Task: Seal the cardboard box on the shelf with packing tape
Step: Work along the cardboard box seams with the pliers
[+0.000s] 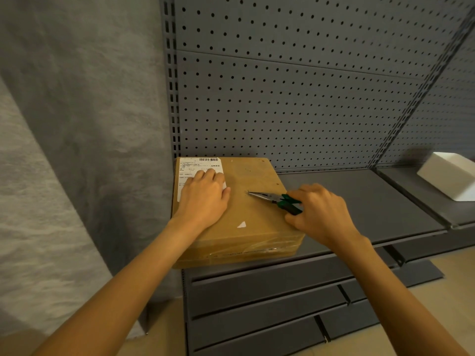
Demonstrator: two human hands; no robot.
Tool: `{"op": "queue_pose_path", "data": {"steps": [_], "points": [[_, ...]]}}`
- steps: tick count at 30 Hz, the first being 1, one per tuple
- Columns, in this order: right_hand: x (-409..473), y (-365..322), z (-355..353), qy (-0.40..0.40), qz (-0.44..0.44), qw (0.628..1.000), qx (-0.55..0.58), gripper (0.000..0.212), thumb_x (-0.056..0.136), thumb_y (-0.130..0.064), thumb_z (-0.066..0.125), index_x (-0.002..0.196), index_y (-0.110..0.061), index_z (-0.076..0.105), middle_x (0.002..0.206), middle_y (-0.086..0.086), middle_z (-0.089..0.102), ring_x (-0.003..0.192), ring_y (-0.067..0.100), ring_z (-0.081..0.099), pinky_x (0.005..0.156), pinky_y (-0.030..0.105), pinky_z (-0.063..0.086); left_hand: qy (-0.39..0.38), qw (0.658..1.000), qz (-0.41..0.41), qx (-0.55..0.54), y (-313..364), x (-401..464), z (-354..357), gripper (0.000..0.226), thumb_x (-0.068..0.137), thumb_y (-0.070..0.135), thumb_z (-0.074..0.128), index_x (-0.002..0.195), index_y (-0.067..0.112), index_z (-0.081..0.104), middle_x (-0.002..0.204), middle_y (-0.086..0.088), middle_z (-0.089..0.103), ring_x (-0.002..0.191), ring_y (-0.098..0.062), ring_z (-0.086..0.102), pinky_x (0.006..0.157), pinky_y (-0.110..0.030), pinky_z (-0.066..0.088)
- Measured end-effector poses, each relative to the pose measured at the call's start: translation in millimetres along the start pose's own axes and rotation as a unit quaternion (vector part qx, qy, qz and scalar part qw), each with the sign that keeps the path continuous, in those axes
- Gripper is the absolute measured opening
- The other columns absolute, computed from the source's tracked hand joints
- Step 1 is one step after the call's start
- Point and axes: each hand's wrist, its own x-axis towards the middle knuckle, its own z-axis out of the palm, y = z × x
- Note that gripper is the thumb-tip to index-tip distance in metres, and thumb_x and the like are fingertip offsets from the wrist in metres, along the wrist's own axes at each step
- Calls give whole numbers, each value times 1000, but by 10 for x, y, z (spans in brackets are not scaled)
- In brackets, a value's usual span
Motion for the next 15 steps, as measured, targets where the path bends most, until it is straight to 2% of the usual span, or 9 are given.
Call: {"op": "queue_pose_path", "data": {"steps": [10,15], "points": [[-43,-20,20,22,0,1000,-2,40,82,-35,60,120,-20,63,100,-2,63,99,21,56,59,27,36,1,1000,2,3,11,-4,-3,38,98,36,37,124,12,53,124,-5,55,113,-21,49,95,-36,44],[-64,-22,34,30,-1,1000,-5,36,82,-35,60,114,-20,65,95,-2,63,93,20,56,57,26,36,2,1000,3,2,1,-12,-3,38,98,35,37,123,12,53,123,-5,55,113,-21,49,94,-36,43]]}}
